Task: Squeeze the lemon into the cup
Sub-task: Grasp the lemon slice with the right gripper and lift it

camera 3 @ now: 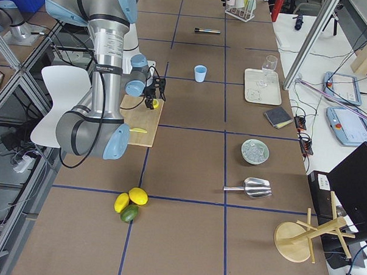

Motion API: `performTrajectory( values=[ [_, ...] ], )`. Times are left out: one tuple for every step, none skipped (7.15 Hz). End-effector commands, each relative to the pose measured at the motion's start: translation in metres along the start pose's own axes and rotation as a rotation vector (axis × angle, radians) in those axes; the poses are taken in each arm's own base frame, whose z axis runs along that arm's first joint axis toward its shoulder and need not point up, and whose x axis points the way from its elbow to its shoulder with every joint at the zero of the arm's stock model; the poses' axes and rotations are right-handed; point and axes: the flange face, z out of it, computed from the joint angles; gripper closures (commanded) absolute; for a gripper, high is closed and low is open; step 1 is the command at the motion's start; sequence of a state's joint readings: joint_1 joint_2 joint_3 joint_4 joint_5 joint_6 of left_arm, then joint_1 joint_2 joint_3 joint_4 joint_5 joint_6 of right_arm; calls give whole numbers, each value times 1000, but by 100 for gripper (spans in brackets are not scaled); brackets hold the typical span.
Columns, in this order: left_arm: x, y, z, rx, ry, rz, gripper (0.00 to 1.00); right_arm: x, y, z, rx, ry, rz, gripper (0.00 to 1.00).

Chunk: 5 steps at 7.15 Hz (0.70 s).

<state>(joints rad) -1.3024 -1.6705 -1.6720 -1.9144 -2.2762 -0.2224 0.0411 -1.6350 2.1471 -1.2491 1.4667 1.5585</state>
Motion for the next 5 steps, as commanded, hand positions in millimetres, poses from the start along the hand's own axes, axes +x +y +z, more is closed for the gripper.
performTrajectory(
  values=[
    [0, 0, 0, 0, 0, 0, 0, -1, 1, 0, -2, 1, -1, 17],
    [0, 0, 0, 0, 2, 0, 0, 0, 2, 1, -5, 2, -2, 17],
    [0, 0, 0, 0, 2, 0, 0, -2, 2, 0, -6, -3, -3, 17],
    [0, 0, 0, 0, 2, 0, 0, -7, 1, -1, -5, -9, -1, 17],
    [0, 0, 0, 0, 2, 0, 0, -7, 1, -1, -2, -8, 0, 29]
  ],
)
